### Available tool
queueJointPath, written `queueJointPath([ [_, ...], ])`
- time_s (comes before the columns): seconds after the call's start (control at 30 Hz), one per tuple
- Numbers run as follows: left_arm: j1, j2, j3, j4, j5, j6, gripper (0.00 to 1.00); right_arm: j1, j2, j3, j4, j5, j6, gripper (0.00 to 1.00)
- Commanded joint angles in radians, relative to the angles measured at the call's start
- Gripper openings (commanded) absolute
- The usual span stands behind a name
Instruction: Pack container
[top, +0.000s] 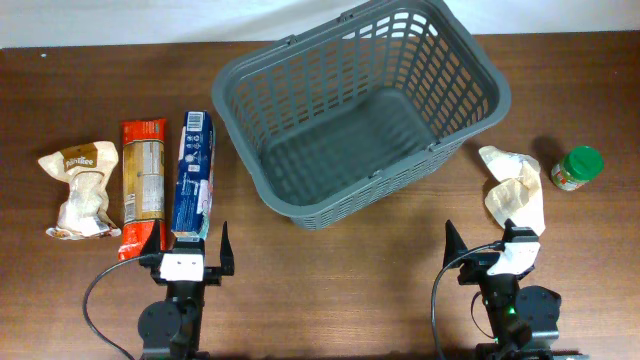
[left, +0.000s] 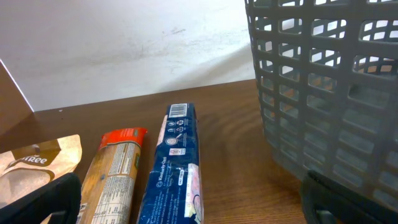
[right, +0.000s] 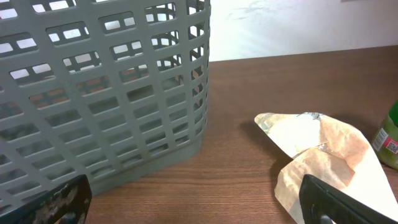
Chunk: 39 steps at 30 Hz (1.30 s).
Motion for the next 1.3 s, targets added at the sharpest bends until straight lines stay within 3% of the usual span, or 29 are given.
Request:
queueJointPath([
  [0.0, 0.003, -0.005, -0.002, -0.006, 0.008, 0.013, 0.99, -0.007, -0.009, -0.008, 0.0, -0.008, 0.004, 0.99],
  [0.73, 0.003, -0.005, -0.002, -0.006, 0.017, 0.012, 0.99, -0.007, -0.009, -0.008, 0.0, -0.008, 0.004, 0.99],
  [1.0, 0.003, -0.005, -0.001, 0.013, 0.188, -0.319, 0.99, -0.007, -0.009, -0.008, 0.0, -0.014, 0.004, 0.99],
  [1.13, 0.003, -0.005, 0.074, -0.008, 0.371, -0.341, 0.99, -0.007, -0.008, 0.047, -0.021, -0.11, 0.004, 0.99],
  [1.27, 0.004, 0.071, 0.297, -0.181, 0.252, -0.336, 0.99, -0.007, 0.067, 0.272, -0.208, -0.038, -0.008, 0.99],
])
